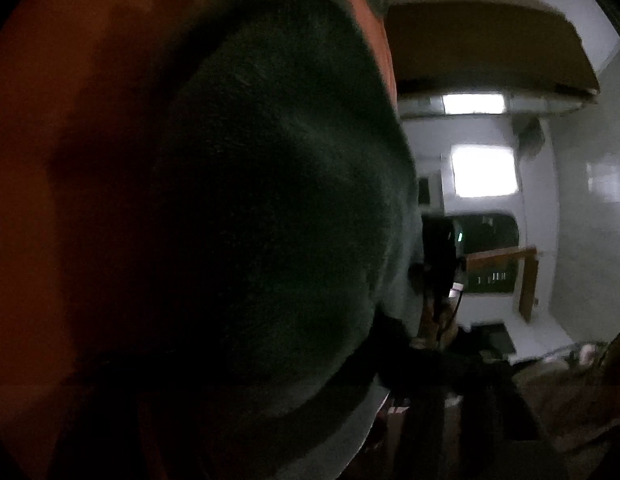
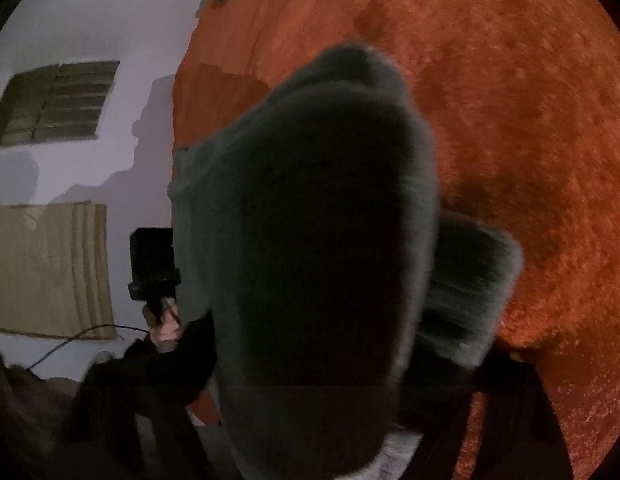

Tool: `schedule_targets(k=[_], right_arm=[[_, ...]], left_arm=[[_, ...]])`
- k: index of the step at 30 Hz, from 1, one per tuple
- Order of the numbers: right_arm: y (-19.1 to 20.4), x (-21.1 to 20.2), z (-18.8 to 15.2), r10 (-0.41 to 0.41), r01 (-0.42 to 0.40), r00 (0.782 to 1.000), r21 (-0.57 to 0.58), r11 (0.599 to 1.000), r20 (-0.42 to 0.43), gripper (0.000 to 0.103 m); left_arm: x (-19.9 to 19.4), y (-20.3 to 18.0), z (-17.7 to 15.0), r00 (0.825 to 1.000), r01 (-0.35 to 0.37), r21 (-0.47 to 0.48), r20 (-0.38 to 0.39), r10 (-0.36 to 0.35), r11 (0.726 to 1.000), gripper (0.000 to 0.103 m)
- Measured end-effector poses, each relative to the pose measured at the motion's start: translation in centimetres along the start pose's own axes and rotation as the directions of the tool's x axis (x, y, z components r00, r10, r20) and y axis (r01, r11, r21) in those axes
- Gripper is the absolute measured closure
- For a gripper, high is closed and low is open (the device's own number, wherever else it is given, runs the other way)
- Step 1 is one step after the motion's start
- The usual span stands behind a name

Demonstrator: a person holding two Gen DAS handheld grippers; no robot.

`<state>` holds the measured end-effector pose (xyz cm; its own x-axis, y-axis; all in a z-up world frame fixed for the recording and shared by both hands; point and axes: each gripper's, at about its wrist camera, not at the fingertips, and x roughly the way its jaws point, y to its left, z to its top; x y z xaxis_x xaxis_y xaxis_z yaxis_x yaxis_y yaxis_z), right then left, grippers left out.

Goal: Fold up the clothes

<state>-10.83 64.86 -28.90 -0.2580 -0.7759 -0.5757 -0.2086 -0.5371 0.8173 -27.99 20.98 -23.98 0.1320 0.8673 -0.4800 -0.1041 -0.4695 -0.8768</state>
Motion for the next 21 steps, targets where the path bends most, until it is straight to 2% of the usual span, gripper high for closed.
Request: schedule_targets(k=[3, 8, 13, 16, 21], right_arm=[[0.7, -0.1, 0.0, -0.011, 0.012, 1.0, -0.011, 1.0, 0.016, 0.049], [1.9, -0.7, 0.1, 0.008, -0.007, 0.999, -0.018, 1.0, 0.034, 0.052], [3.8, -3.1, 0.6, 0.037, -0.033, 0.996, -0.055, 0.998, 0.086, 0.054], [5.2, -4.3, 1.9, 0.058, -0.049, 0.992, -0.073, 0.996, 0.116, 0.054], [8.2, -5.9, 6.2, 0.082, -0.067, 0.986, -0.106, 0.992, 0.145, 0.054]], left_arm=[[1.0, -3.9, -0.9, 0.998, -0.041, 0.071, 0.042, 0.038, 0.997, 0.062], [0.3, -4.3, -0.9, 0.998, -0.028, 0.032, 0.059, 0.026, 0.999, 0.065], [-1.6, -6.1, -0.3, 0.994, -0.022, 0.055, 0.105, 0.016, 0.998, 0.067], [-3.0, -8.4, 1.1, 0.989, -0.015, 0.095, 0.145, 0.001, 0.995, 0.067], [-5.1, -11.4, 5.9, 0.98, -0.027, 0.149, 0.2, -0.004, 0.988, 0.067]])
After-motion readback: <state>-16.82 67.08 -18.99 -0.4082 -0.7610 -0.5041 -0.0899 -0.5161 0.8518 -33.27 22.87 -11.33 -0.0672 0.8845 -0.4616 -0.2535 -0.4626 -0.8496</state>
